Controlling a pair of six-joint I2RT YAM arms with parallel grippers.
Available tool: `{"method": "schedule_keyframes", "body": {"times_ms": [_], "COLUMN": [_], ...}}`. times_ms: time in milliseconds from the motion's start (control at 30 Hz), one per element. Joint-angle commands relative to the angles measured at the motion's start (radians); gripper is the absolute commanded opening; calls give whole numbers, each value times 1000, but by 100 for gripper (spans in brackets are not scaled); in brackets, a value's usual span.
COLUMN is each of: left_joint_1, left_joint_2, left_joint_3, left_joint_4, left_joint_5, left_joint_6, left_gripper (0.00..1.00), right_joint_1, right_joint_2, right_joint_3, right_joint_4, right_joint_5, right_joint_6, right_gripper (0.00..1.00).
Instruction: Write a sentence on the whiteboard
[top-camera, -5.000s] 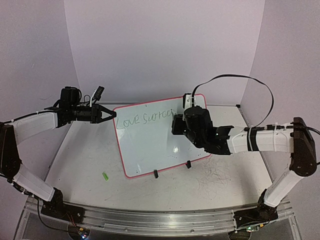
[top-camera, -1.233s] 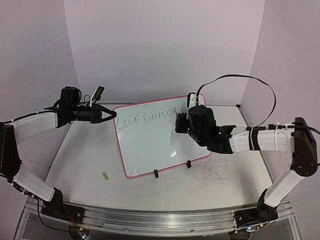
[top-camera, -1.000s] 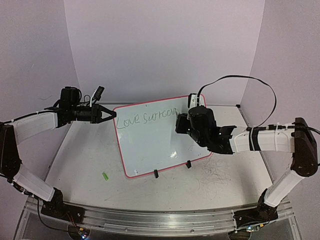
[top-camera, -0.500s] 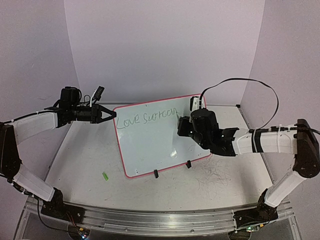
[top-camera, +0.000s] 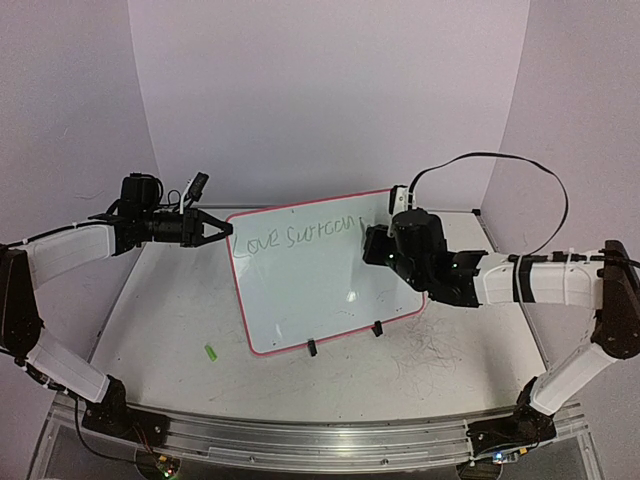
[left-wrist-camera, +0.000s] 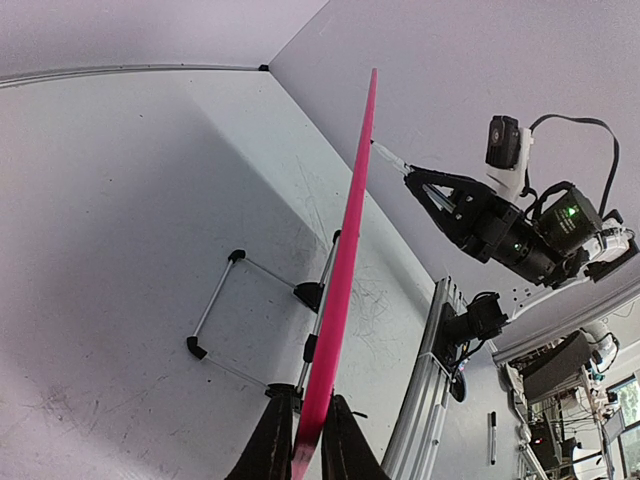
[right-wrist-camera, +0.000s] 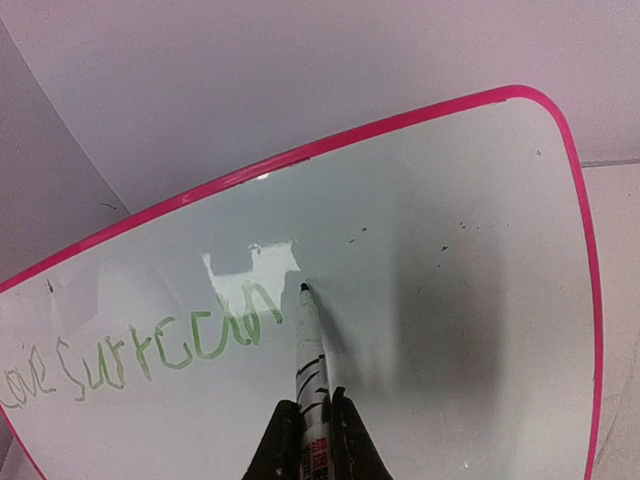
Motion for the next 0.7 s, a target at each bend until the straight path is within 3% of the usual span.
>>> {"method": "schedule_keyframes", "body": {"times_ms": [0,667], "left_joint_1": [-8,-8], "left_joint_2": [-30,-26], "left_joint_3": [-3,-2], "left_joint_4": [30,30], "left_joint_5": [25,26], "left_joint_6": [17,17], "left_gripper": [12,12], "right_joint_1": [-7,-8], "right_joint_2": [21,63], "right_joint_3": [9,58], "right_joint_4": [23,42], "right_joint_5": [19,5], "right_joint_6": [-5,-63], "right_gripper": [0,0]}}
